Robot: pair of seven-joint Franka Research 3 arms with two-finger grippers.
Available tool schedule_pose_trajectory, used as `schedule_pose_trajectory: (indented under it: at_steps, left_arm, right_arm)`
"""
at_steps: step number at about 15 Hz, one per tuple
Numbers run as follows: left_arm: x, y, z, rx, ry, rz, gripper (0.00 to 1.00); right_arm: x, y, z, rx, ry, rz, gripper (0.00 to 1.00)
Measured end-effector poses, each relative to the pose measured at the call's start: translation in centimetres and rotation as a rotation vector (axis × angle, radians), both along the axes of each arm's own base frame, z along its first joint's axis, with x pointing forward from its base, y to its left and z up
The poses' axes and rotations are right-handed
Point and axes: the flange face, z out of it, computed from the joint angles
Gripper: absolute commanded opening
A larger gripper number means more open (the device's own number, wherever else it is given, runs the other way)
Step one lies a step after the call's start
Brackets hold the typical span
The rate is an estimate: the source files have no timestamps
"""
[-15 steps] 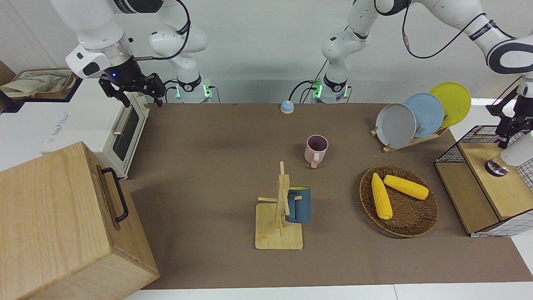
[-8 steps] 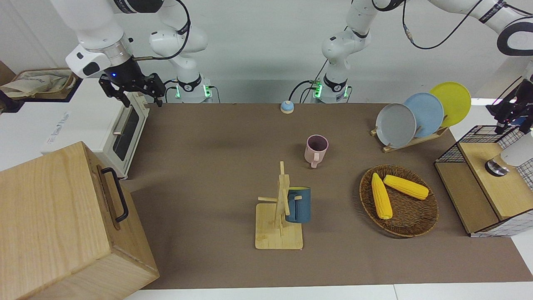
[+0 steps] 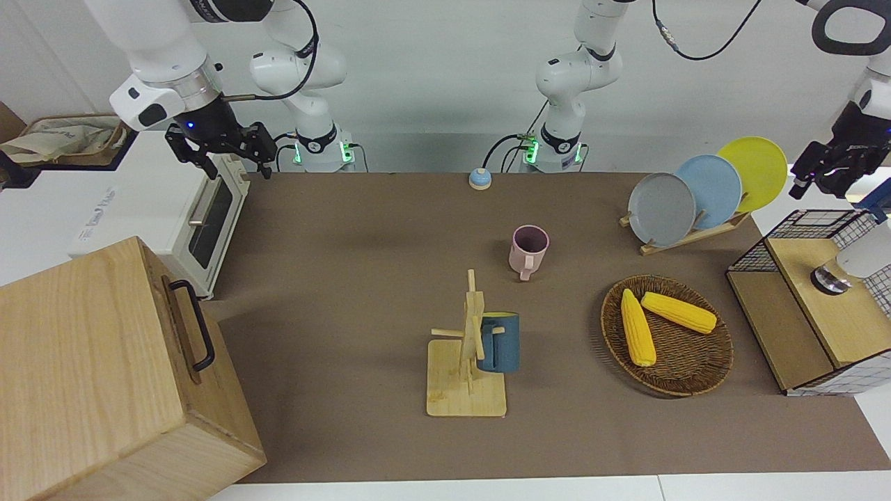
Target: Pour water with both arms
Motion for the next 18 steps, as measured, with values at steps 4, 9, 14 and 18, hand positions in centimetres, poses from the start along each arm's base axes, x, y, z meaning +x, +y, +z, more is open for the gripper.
schedule_pose_trajectory:
  at_steps: [4, 9, 14, 18]
  left_arm:
    - [1.5, -8.4, 1.0, 0.027, 0.050, -0.006, 1.00]
    - [2.0, -15.7, 1.4, 0.023, 0.076, -0.082, 1.00]
    - [1.5, -21.8, 0.8, 0.023, 0.157, -0.168, 1.00]
    - [1.2, -25.6, 0.6, 0.052, 0.177, -0.226, 1.00]
  right_arm:
    - [0.0, 0.0, 0.0, 0.000, 0.000, 0.000, 0.990]
    - [0.0, 0.0, 0.0, 0.000, 0.000, 0.000, 0.990]
    - [0.0, 0.0, 0.0, 0.000, 0.000, 0.000, 0.990]
    - [0.0, 0.0, 0.0, 0.000, 0.000, 0.000, 0.990]
